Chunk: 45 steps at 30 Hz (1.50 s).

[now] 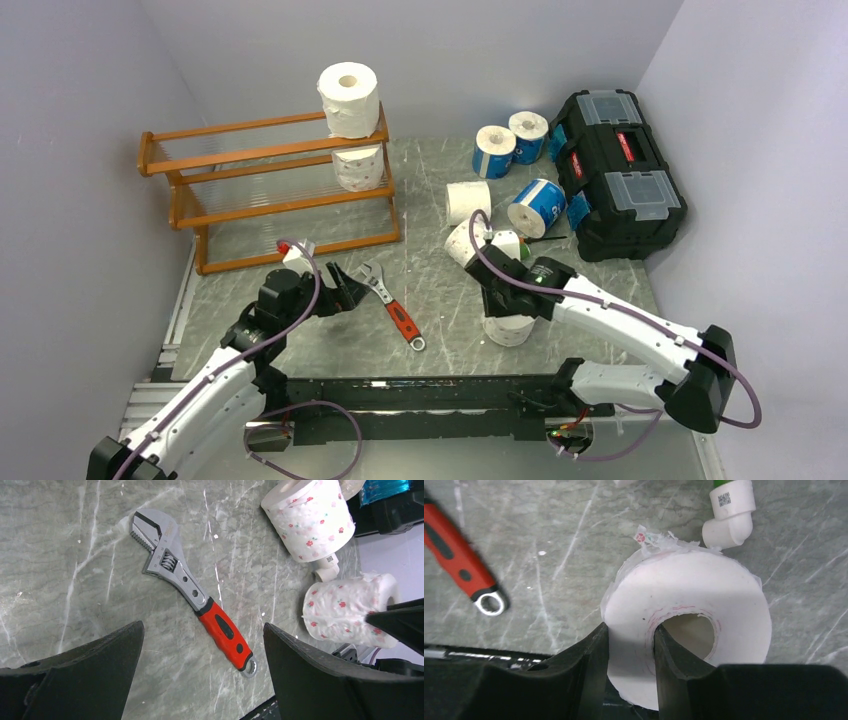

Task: Place and organize the paper towels onto the shelf
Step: Pick up the paper towel from the center of the board, then place the paper towel at the center of the board.

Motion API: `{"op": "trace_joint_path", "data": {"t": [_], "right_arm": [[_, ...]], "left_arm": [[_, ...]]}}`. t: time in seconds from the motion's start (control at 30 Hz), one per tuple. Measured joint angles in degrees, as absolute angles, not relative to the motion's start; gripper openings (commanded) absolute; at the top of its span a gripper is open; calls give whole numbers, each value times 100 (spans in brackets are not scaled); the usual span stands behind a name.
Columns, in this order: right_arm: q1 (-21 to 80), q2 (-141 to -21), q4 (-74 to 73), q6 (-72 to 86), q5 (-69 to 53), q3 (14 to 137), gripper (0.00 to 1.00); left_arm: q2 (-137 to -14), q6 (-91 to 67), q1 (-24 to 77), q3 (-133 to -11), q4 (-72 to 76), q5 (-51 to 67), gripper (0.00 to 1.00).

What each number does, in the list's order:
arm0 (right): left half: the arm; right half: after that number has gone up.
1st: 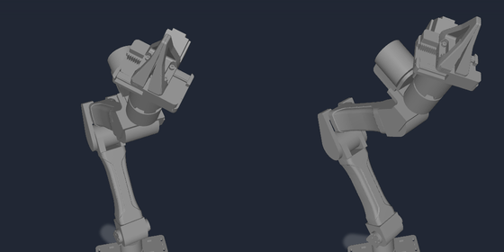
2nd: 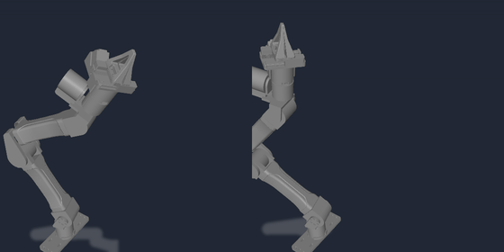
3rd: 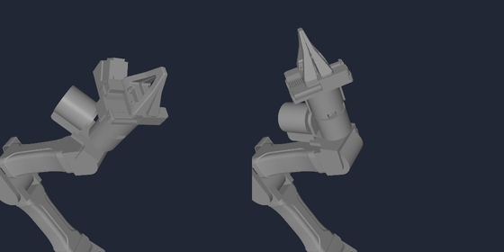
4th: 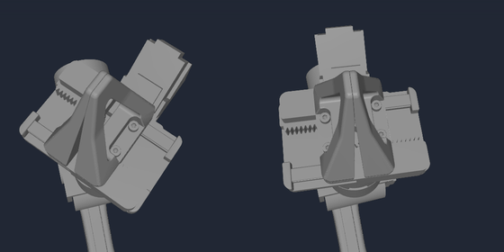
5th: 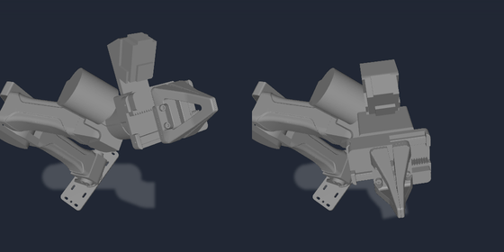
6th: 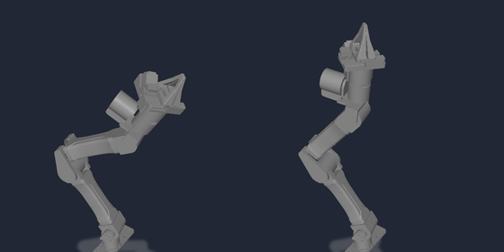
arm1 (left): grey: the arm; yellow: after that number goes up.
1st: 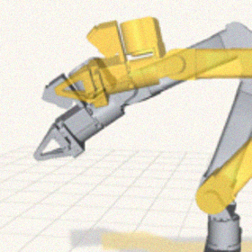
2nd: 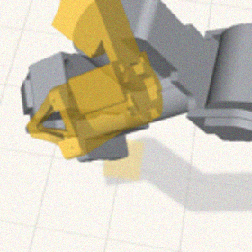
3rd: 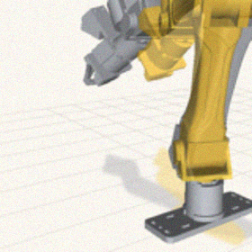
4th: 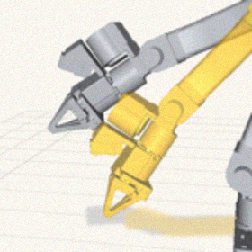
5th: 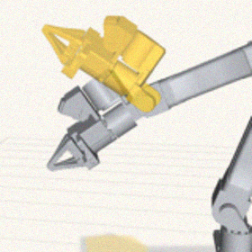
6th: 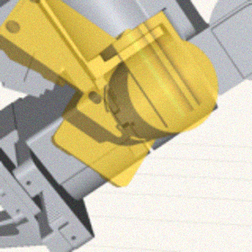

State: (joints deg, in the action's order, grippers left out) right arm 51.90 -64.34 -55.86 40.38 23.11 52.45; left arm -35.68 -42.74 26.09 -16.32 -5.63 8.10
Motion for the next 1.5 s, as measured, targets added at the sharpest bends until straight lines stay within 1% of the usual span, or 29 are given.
{"op": "trace_joint_path", "data": {"t": [0.17, 0.37, 0.6, 0.73, 0.9, 1.23, 1.5], "right_arm": [[5360, -6353, -6034, 3992, 2305, 6084, 32], [5487, -6482, -5961, 3677, 2241, 6810, 32], [5522, -7570, -5282, 3135, 2104, 7238, 32], [5522, -8414, -4829, 2803, 2047, 7671, 32], [5524, -9105, -4451, 2484, 2003, 8114, 32], [5527, -9933, -4016, 2193, 1898, 8318, 32], [5527, -10108, -3758, 2008, 1892, 8315, 32]], "left_arm": [[-3496, -4276, 2609, -1647, -657, 768, 95], [-3524, -4322, 2609, -1684, -687, 766, 95], [-3485, -4427, 2609, -1793, -884, 670, 95], [-3343, -4425, 2609, -1900, -1109, 556, 95], [-3242, -4423, 2609, -1999, -1210, 412, 95], [-3015, -4427, 2609, -1999, -1490, 252, 95], [-2982, -4423, 2609, -1999, -1594, 121, 95]]}}
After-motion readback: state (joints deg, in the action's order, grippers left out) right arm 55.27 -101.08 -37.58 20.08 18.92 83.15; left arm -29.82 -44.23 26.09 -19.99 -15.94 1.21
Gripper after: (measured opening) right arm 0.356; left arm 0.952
